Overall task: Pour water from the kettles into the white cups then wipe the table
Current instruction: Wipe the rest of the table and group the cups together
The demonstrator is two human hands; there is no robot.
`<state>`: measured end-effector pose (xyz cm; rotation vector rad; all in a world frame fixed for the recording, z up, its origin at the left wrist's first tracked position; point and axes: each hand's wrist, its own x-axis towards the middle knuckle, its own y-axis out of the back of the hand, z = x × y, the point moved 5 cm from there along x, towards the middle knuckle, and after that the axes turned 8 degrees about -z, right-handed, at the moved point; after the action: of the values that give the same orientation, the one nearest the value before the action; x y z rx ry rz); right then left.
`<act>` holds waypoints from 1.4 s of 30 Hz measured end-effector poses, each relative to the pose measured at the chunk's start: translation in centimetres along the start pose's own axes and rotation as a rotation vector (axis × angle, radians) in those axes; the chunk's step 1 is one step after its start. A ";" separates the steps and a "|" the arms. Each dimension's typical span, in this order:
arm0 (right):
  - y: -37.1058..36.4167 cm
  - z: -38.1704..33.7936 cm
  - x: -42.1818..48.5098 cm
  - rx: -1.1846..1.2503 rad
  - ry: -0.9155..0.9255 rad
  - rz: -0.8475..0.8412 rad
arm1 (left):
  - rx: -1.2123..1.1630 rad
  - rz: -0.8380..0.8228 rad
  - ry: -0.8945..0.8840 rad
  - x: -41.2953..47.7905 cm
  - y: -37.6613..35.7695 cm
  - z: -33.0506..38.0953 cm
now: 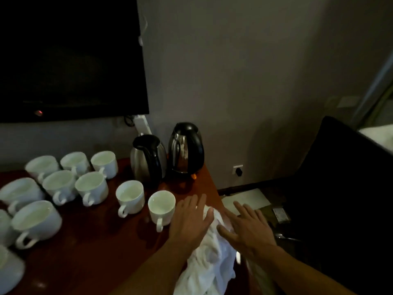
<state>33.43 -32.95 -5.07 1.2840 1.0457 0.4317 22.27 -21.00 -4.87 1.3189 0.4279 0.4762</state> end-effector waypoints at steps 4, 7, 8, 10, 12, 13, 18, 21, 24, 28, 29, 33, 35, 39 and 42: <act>6.2 -3.0 -2.7 0.018 -0.004 0.091 | -0.035 0.093 0.005 -1.3 6.8 -1.3; 10.8 -6.8 -5.1 0.022 0.053 0.180 | -0.034 0.119 0.028 -3.0 12.3 -3.1; 12.3 -8.3 -6.0 0.015 0.072 0.210 | -0.013 0.140 0.025 -3.8 14.1 -3.8; 15.1 -11.8 -7.7 0.003 0.099 0.268 | 0.072 0.194 0.014 -5.5 17.8 -6.2; 17.4 -15.1 -8.9 0.021 0.124 0.317 | 0.163 0.241 0.028 -7.3 21.3 -9.3; 18.4 -16.8 -9.4 0.031 0.141 0.334 | 0.203 0.253 0.048 -8.5 23.2 -10.9; 23.2 -25.4 -13.1 0.036 0.241 0.440 | 0.285 0.278 0.163 -15.1 31.1 -18.2; 25.1 -30.0 -15.6 0.026 0.287 0.492 | 0.318 0.288 0.208 -18.7 34.5 -21.5; 26.5 -33.3 -17.3 0.017 0.299 0.548 | 0.429 0.263 0.217 -21.3 36.4 -23.1; 26.6 -36.9 -19.8 -0.003 0.323 0.549 | 0.371 0.326 0.243 -25.8 38.4 -24.0; 26.6 -37.6 -20.4 -0.010 0.333 0.552 | 0.353 0.340 0.246 -26.8 38.8 -24.1; 27.3 -39.5 -22.7 -0.024 0.384 0.582 | 0.452 0.344 0.289 -30.7 40.1 -25.0; 27.4 -40.4 -23.7 -0.034 0.425 0.598 | 0.461 0.332 0.317 -32.6 40.7 -25.6; 26.8 -41.0 -25.8 -0.044 0.473 0.606 | 0.486 0.282 0.348 -35.4 41.3 -25.8; 25.9 -40.9 -27.4 -0.059 0.472 0.600 | 0.502 0.270 0.355 -37.1 41.3 -25.1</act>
<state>-6.83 -23.48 32.17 1.4702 1.0024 1.2597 -25.94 -13.94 31.71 1.7958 0.6993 0.8750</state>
